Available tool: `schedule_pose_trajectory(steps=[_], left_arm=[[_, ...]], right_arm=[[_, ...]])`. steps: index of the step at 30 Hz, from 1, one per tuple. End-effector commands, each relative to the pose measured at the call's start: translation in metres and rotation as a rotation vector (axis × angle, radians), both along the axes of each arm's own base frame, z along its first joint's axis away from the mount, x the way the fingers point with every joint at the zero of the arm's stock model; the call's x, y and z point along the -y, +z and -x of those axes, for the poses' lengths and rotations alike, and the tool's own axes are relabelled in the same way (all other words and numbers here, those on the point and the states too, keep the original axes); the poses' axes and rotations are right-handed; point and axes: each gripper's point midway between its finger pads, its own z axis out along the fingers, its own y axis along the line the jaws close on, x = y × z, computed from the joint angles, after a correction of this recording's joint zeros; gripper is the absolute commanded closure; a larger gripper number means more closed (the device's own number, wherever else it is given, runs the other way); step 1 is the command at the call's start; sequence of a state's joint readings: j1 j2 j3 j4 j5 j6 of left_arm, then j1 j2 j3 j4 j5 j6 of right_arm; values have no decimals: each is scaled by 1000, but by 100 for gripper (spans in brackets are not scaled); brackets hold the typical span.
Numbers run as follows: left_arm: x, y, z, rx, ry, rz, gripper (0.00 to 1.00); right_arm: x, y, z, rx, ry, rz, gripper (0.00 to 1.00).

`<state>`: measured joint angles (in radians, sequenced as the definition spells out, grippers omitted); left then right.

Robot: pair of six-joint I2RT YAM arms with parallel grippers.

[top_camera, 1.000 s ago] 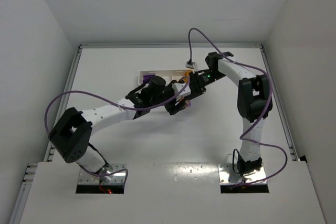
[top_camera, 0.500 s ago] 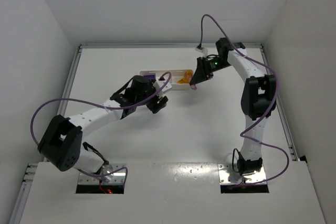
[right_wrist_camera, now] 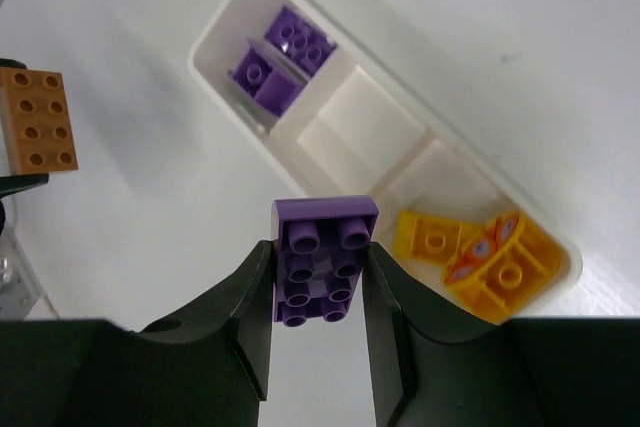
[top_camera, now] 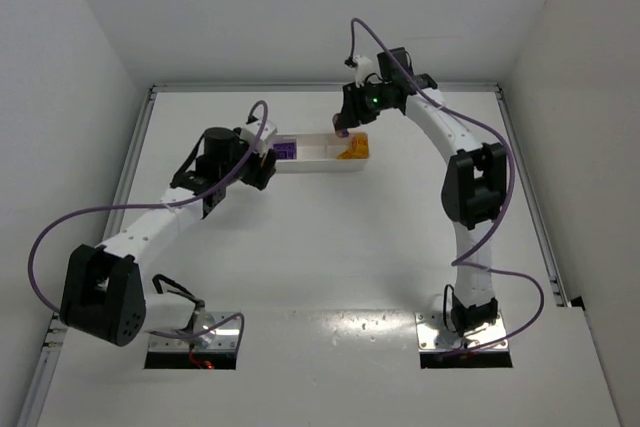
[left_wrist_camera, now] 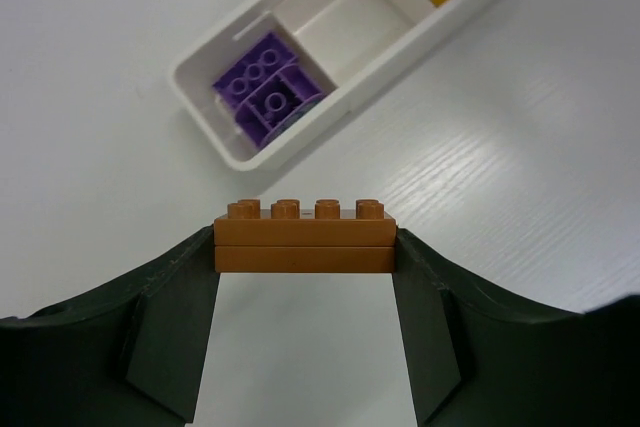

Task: Sort the legos into containers by color

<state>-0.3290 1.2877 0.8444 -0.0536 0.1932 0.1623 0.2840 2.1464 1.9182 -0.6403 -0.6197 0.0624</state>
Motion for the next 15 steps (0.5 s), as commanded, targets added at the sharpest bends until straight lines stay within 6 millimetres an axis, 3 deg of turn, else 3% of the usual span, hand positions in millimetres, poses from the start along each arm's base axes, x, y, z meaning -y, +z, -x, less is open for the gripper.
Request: schedule_pose_trajectory(steps=[1, 4, 5, 8, 10, 11, 15], left_arm=[[-27, 22, -3, 20, 93, 64, 69], [-40, 25, -1, 18, 118, 83, 69], [-47, 23, -1, 5, 139, 92, 69], [-60, 25, -2, 4, 164, 101, 69], [-66, 19, 0, -14, 176, 102, 69], [-70, 19, -1, -14, 186, 102, 69], [-76, 14, 0, -26, 200, 104, 69]], right_arm=[[-46, 10, -21, 99, 27, -30, 100], [-79, 7, -19, 108, 67, -51, 100], [-88, -5, -22, 100, 67, -48, 100], [-117, -2, -24, 149, 97, -54, 100], [-124, -10, -28, 153, 81, -64, 100], [-134, -1, -32, 191, 84, -93, 100], [-146, 0, -44, 220, 60, -118, 100]])
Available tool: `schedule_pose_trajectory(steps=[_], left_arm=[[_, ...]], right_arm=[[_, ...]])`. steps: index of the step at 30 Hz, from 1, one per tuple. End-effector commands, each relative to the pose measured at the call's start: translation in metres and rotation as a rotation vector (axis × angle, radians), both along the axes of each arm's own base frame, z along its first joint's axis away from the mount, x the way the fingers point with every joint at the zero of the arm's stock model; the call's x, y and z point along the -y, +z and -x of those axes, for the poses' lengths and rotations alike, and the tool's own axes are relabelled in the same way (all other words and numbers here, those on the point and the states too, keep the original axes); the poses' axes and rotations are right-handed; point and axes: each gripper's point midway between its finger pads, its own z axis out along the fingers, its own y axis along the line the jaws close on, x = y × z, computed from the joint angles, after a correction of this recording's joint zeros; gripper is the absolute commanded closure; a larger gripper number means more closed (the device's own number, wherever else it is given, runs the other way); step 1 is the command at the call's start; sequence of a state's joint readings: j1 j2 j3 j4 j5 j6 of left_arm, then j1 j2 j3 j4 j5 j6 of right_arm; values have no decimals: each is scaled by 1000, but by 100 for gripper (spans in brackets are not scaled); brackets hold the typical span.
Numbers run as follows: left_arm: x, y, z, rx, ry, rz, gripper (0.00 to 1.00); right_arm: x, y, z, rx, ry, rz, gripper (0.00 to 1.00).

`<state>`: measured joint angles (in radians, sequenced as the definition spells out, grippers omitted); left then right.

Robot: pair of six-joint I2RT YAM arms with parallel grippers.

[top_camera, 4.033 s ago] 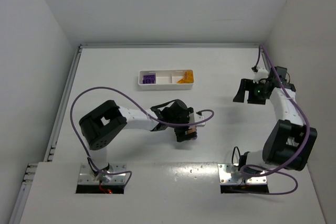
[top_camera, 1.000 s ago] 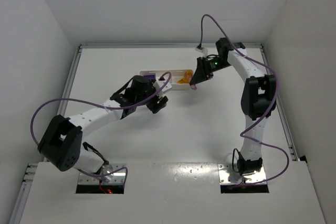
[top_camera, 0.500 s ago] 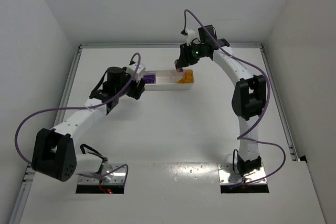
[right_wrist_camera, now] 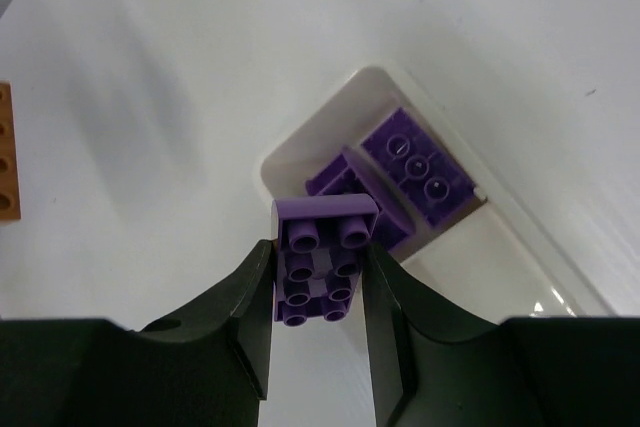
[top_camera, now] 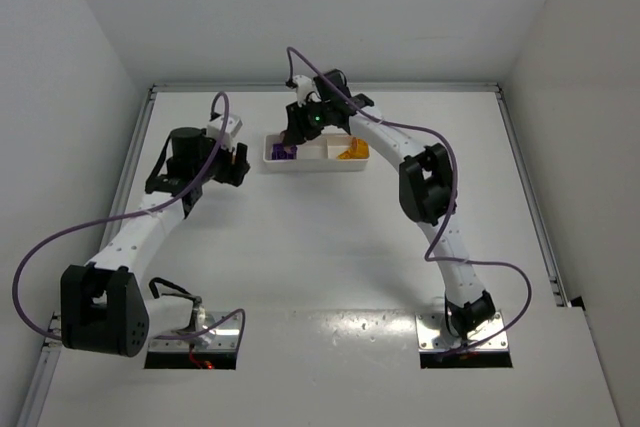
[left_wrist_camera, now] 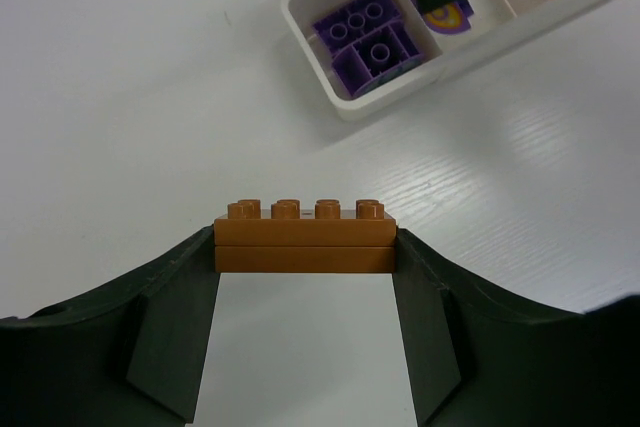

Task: Sort the legos into containers by color

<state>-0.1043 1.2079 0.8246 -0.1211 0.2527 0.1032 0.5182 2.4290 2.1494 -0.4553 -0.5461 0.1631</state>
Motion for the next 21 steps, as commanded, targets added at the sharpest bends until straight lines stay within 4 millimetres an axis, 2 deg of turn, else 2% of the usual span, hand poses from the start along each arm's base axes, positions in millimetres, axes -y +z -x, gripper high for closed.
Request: schedule_pose_trajectory(steps=[1, 5, 6, 8, 9, 14, 15, 16, 17, 18, 20, 21], left_arm=[[-2, 2, 4, 5, 1, 29, 68], [-4, -1, 3, -7, 7, 40, 68], [-4, -1, 3, -7, 7, 40, 68], [-4, -1, 3, -7, 7, 40, 68], [-4, -4, 3, -17, 7, 39, 68], [-2, -3, 1, -17, -1, 44, 68], [-2, -3, 1, -17, -1, 44, 68], [-2, -3, 1, -17, -1, 44, 68], [-2, -6, 0, -26, -1, 43, 68], [-2, -2, -1, -17, -1, 44, 68], [0, -2, -1, -18, -9, 48, 68], [0, -2, -1, -18, -9, 48, 68]], right_arm=[[-13, 49, -33, 145, -52, -96, 100], [-21, 42, -35, 166, -42, -110, 100], [-21, 34, -37, 159, -51, -98, 100], [-22, 33, -40, 166, -51, -103, 100], [-21, 26, -41, 160, -59, -93, 100], [-30, 9, -38, 155, -51, -69, 97], [-37, 9, -32, 164, -32, -66, 97], [-36, 12, -36, 177, -44, -63, 95], [-39, 5, -35, 180, -43, -47, 95], [-38, 4, -36, 183, -51, -42, 93], [-43, 3, -33, 194, -45, -33, 80], [-42, -3, -35, 190, -54, -21, 73]])
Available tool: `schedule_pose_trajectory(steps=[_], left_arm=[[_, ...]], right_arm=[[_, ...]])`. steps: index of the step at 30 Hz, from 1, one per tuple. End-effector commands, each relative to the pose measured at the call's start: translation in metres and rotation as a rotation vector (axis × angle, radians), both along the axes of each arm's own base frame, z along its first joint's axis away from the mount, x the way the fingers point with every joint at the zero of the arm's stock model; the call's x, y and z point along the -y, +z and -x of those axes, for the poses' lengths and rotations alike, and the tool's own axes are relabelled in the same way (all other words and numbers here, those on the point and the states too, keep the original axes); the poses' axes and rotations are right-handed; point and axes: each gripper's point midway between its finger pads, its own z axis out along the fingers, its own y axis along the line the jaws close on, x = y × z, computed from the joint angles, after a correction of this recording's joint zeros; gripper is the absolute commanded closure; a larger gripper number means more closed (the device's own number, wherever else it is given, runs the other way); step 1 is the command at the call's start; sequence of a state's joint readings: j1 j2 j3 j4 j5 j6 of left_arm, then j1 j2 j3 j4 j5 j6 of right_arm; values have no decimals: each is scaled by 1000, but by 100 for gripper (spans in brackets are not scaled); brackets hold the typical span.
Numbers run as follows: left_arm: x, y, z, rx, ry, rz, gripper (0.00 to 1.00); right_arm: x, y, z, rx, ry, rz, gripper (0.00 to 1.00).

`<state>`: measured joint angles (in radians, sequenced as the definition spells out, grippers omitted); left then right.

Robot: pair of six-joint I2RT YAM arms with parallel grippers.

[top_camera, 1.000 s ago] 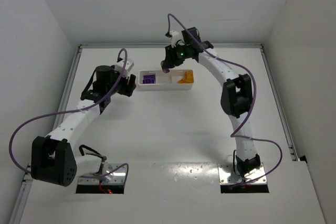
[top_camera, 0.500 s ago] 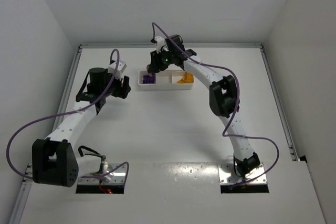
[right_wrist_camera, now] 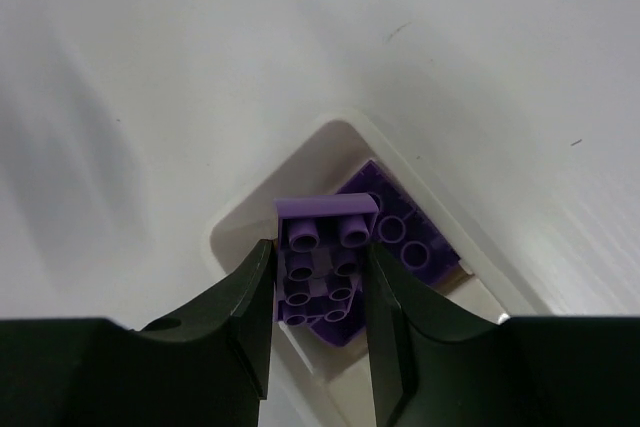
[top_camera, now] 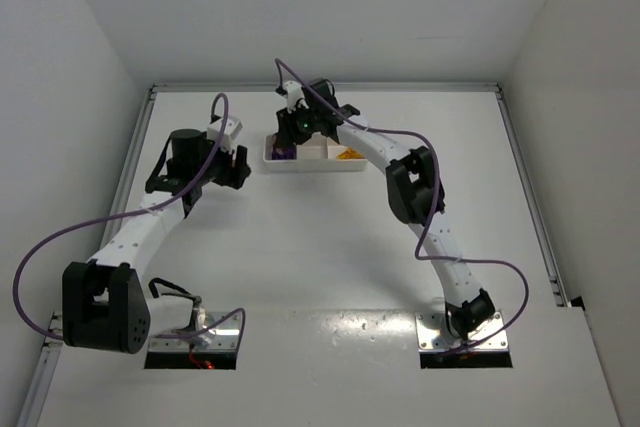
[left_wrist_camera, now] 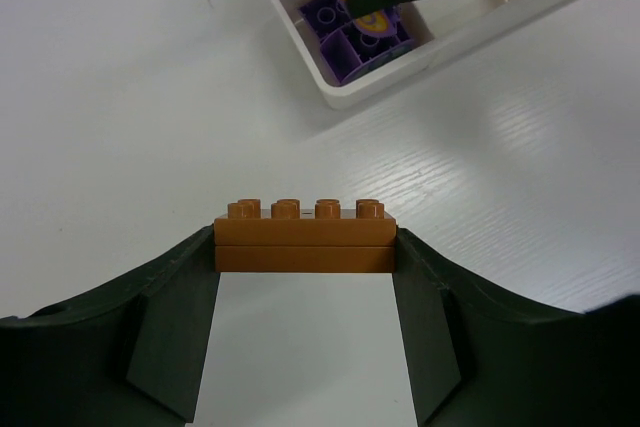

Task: Sort the legos into containers by color

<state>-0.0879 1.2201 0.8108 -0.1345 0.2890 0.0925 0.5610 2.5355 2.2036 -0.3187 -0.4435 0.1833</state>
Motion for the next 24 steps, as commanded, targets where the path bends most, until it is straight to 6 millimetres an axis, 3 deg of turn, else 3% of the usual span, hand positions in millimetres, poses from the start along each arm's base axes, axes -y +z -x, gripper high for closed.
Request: schedule_pose_trajectory(steps=[1, 3, 5, 7, 9, 10, 14, 15, 16, 19, 23, 24], left_arm=[[-4, 12, -8, 36, 11, 26, 68], [-2, 12, -8, 36, 2, 31, 68], [-2, 9, -8, 22, 6, 38, 68], [0, 6, -8, 12, -2, 42, 68], [2, 10, -9, 22, -10, 47, 68], [3, 11, -9, 22, -18, 52, 68], [15, 19, -8, 41, -86, 79, 68], [25, 21, -3, 38, -143, 112, 68], [30, 22, 0, 43, -185, 120, 68], [52, 26, 13, 44, -313, 177, 68], [78, 25, 27, 18, -444, 238, 68], [83, 27, 32, 22, -489, 254, 68]], right_arm=[[-19, 26, -8, 100, 4, -26, 64], [-19, 33, -8, 111, 4, -33, 46], [-18, 34, -6, 108, 4, -31, 36], [-17, 53, -5, 130, 3, -46, 31], [-15, 55, -2, 126, 3, -43, 29], [-9, 61, -7, 138, -15, -44, 29], [13, 79, 1, 125, -30, -26, 29], [22, 108, 3, 145, -33, -60, 29], [36, 105, 7, 104, -47, -61, 29], [64, 133, 29, 38, -5, -142, 29], [98, 142, 66, -139, 79, -275, 29], [107, 143, 82, -241, 126, -342, 31]])
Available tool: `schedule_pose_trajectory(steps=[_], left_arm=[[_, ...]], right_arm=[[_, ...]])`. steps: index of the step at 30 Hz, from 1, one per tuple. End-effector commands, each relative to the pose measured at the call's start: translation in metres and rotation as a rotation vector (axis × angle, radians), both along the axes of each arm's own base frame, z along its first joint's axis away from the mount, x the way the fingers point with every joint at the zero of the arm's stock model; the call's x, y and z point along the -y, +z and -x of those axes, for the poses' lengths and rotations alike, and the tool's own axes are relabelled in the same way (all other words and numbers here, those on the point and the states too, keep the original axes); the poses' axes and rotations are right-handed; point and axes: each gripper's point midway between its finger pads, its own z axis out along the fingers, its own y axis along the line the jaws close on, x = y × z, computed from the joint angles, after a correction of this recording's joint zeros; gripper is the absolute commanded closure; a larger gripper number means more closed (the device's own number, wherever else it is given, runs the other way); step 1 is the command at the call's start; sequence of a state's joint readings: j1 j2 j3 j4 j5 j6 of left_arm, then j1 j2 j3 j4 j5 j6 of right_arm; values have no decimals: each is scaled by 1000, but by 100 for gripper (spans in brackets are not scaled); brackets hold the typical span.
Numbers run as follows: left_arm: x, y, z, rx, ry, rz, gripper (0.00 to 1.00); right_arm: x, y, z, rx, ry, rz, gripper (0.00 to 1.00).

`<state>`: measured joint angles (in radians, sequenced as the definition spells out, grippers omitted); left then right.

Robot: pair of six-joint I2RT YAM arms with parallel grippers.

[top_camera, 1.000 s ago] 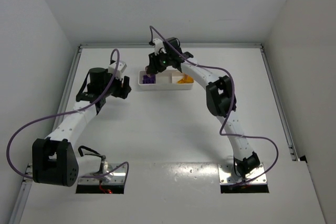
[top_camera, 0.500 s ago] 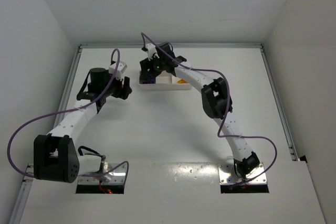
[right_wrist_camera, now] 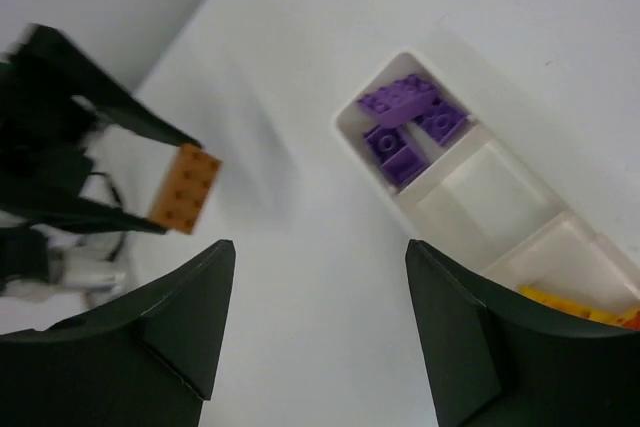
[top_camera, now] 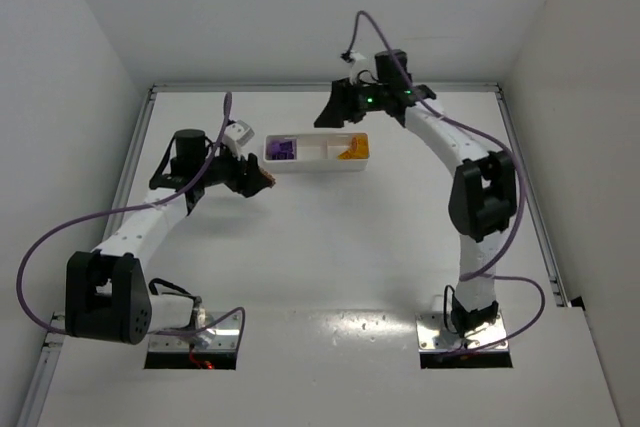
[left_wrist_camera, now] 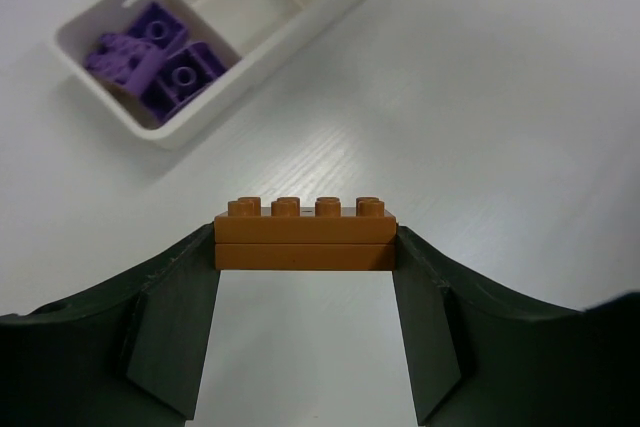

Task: Sort the legos into containers by color

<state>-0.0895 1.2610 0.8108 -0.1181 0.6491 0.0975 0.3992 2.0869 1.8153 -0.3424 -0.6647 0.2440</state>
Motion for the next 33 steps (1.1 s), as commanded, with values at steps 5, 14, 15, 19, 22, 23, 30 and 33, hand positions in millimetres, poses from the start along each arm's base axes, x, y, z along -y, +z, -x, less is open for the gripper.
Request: schedule_pose_trajectory(steps=[5, 14, 15, 19, 22, 23, 30, 33], left_arm=[[59, 34, 31, 81, -330, 124, 68], [102, 42, 40, 144, -406, 78, 68], [105, 38, 41, 134, -410, 73, 68], [119, 34, 45, 164, -434, 0, 69], [128, 33, 49, 178, -441, -32, 72], [131, 31, 52, 178, -452, -45, 72], [141, 36, 49, 204, -450, -76, 74], [141, 43, 46, 216, -439, -79, 74]], right_arm=[[25, 26, 84, -401, 258, -349, 34], [25, 15, 144, -564, 295, -375, 34], [26, 15, 147, -564, 295, -375, 34], [27, 18, 160, -548, 298, -371, 34], [25, 21, 165, -537, 301, -367, 34], [25, 21, 165, -537, 301, -367, 34], [26, 6, 163, -561, 241, -340, 38], [27, -1, 160, -555, 214, -317, 39]])
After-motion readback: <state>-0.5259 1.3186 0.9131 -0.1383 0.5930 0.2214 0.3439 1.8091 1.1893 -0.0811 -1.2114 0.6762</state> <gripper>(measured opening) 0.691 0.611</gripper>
